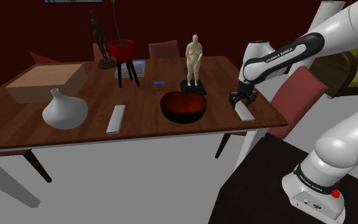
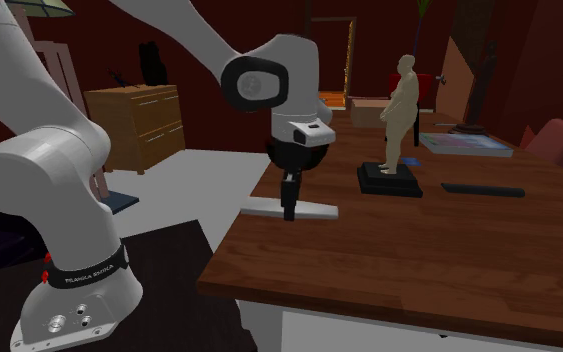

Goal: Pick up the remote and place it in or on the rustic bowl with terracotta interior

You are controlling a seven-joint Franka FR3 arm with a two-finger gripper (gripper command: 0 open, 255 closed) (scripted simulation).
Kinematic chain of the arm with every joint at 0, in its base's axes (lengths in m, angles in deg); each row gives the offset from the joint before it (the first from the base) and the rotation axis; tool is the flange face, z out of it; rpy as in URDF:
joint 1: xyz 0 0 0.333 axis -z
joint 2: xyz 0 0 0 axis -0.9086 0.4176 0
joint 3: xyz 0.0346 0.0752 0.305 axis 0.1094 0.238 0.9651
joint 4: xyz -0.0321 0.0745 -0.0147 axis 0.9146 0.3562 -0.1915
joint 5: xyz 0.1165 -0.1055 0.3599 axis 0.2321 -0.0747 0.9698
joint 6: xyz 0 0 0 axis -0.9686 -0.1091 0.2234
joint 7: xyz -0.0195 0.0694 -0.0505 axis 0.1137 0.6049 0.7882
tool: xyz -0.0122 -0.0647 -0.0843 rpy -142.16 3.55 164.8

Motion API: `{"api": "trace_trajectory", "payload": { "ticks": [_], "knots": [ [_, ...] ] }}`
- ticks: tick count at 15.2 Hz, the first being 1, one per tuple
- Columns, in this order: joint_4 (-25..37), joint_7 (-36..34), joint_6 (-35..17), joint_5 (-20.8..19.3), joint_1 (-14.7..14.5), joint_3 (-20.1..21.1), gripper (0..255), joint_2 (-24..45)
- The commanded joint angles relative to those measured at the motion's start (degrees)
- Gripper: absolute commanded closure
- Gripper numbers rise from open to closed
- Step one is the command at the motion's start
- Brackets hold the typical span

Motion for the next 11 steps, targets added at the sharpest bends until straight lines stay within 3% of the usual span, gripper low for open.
{"api": "trace_trajectory", "payload": {
  "ticks": [1,11],
  "knots": [
    [0.64,0.11,1.85,0.01,0.03,-0.07,255,-1.21],
    [4.83,0.20,10.71,0.07,0.01,-0.13,255,-5.87]
  ]
}}
